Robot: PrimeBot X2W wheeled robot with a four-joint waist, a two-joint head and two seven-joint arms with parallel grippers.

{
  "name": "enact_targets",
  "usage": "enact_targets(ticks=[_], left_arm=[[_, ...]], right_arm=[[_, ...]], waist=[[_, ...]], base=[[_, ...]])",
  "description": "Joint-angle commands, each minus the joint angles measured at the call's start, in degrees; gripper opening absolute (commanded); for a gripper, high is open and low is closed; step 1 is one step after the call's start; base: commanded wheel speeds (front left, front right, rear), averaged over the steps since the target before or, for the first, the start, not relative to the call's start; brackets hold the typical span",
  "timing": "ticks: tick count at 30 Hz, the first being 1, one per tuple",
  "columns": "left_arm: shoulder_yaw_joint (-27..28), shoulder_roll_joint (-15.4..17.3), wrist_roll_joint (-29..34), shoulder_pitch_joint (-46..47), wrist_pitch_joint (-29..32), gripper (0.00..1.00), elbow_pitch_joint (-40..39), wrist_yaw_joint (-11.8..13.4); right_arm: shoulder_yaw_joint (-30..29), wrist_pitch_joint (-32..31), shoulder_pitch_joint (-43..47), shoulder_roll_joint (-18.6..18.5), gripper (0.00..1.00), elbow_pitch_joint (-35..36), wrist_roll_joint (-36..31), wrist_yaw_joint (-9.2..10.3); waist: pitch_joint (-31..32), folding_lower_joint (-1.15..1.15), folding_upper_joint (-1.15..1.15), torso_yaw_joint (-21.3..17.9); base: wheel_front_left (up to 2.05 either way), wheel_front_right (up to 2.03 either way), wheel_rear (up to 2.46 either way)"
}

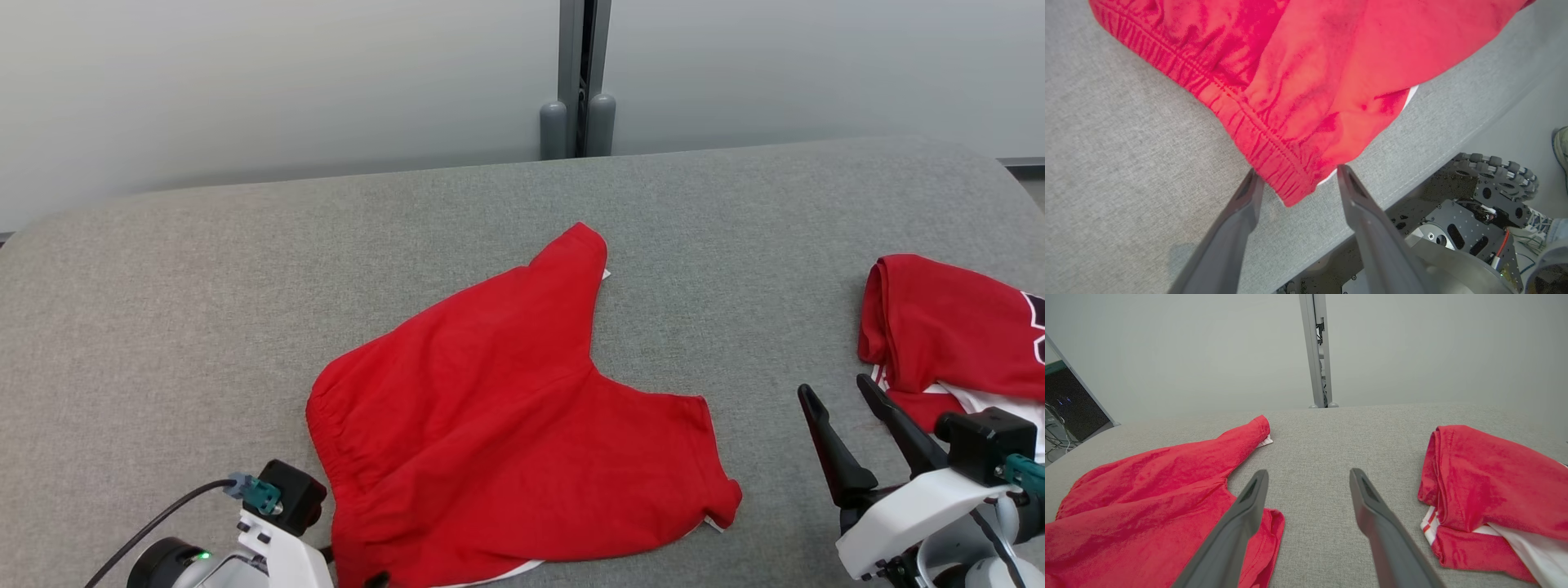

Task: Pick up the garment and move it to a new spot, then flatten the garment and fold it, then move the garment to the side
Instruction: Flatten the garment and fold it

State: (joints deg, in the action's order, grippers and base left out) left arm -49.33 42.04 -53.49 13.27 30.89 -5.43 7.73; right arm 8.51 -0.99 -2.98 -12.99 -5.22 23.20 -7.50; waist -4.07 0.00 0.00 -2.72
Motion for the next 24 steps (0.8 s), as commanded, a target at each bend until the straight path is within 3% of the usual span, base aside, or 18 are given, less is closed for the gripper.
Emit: enact_targets(ticks=[1,6,8,13,18,22,23,24], left_arm=[[1.2,-0.2,0.4,-0.5,-2.1,1.00,-1.0,1.0],[4.0,0.5,2.0,-1.8,-7.0,1.00,-3.6,4.7],[5.9,0.7,3.4,-2.4,-10.3,1.00,-5.1,7.5],[9.0,-1.5,5.9,-3.7,-17.5,1.00,-8.3,12.8],[9.3,-4.5,7.9,-4.5,-22.4,1.00,-7.7,14.9],[8.5,-6.2,8.3,-4.5,-24.0,1.00,-6.2,14.5],[8.4,-6.5,8.2,-4.5,-24.1,1.00,-5.7,14.3],[8.2,-6.8,8.2,-4.4,-24.4,1.00,-5.4,14.1]], right_arm=[[0.1,-0.1,-0.1,-0.3,1.00,-0.4,0.2,0.01],[1.4,-1.0,-0.7,-0.6,1.00,-1.2,0.6,0.00],[3.0,-2.3,-1.3,-0.9,1.00,-2.2,1.2,0.01],[6.7,-9.3,-2.1,-2.1,1.00,-6.4,3.9,0.00],[7.5,-14.5,-2.3,-2.4,1.00,-9.3,6.4,0.00],[7.5,-16.6,-2.0,-2.3,1.00,-10.2,7.3,0.00],[7.5,-16.5,-2.0,-2.2,0.75,-10.2,7.4,0.01],[7.4,-16.4,-2.0,-2.2,0.32,-10.1,7.5,0.00]], waist=[[0.4,0.00,0.00,0.1],[1.1,0.00,0.00,0.9],[1.2,0.00,0.00,1.5],[1.2,0.00,0.00,4.0],[0.8,0.00,0.00,6.4],[0.6,0.00,0.00,7.7],[0.6,0.00,0.00,8.0],[0.6,0.00,0.00,8.3]], base=[[0.00,0.00,0.00],[0.00,0.00,0.00],[0.00,0.00,0.00],[0.00,0.00,0.00],[0.00,0.00,0.00],[0.00,0.00,0.00],[0.00,0.00,0.00],[0.00,0.00,0.00]])
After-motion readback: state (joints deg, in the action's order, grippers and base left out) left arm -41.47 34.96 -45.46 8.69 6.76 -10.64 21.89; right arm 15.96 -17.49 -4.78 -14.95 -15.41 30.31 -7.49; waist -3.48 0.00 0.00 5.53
